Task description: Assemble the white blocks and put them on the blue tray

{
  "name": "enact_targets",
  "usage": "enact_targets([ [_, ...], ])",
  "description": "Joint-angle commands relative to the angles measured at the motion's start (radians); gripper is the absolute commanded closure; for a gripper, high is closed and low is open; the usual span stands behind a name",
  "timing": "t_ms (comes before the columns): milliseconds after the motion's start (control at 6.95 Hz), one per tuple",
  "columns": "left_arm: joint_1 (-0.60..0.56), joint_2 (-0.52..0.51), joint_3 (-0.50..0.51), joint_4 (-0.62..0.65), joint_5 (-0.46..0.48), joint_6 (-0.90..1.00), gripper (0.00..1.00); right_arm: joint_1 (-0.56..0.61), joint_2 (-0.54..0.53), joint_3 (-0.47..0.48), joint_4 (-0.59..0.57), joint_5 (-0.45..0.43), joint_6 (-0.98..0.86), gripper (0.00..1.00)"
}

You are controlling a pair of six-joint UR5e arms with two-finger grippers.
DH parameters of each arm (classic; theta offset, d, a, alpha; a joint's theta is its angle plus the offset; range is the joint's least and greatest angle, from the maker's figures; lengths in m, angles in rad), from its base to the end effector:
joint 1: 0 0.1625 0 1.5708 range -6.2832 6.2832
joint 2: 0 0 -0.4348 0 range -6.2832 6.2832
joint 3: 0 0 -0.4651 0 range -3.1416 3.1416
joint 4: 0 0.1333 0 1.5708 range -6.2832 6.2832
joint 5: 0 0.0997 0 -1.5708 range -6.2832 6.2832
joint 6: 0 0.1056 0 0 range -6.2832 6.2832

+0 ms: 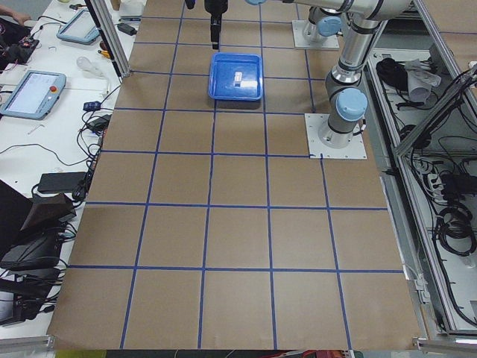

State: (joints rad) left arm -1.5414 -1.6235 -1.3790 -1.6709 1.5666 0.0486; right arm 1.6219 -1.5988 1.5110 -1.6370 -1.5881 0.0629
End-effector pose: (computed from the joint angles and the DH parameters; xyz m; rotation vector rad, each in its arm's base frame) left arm -0.1164 -0.5909 0.5595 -0.0303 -3.1382 0.0614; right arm 0.1602 -0.5584 0.5489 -0.0205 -3.1237 0.2422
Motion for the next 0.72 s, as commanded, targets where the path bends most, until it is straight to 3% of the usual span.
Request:
enact_targets([
  [0, 0.004, -0.007, 0.003, 0.000, -0.002, -0.001, 0.00, 0.001, -0.001, 0.000, 0.000, 0.004, -0.002, 0.00],
  [575, 0.006, -0.012, 0.006, -0.003, -0.031, -0.001, 0.00, 0.001, -0.001, 0.000, 0.000, 0.005, -0.014, 0.00],
])
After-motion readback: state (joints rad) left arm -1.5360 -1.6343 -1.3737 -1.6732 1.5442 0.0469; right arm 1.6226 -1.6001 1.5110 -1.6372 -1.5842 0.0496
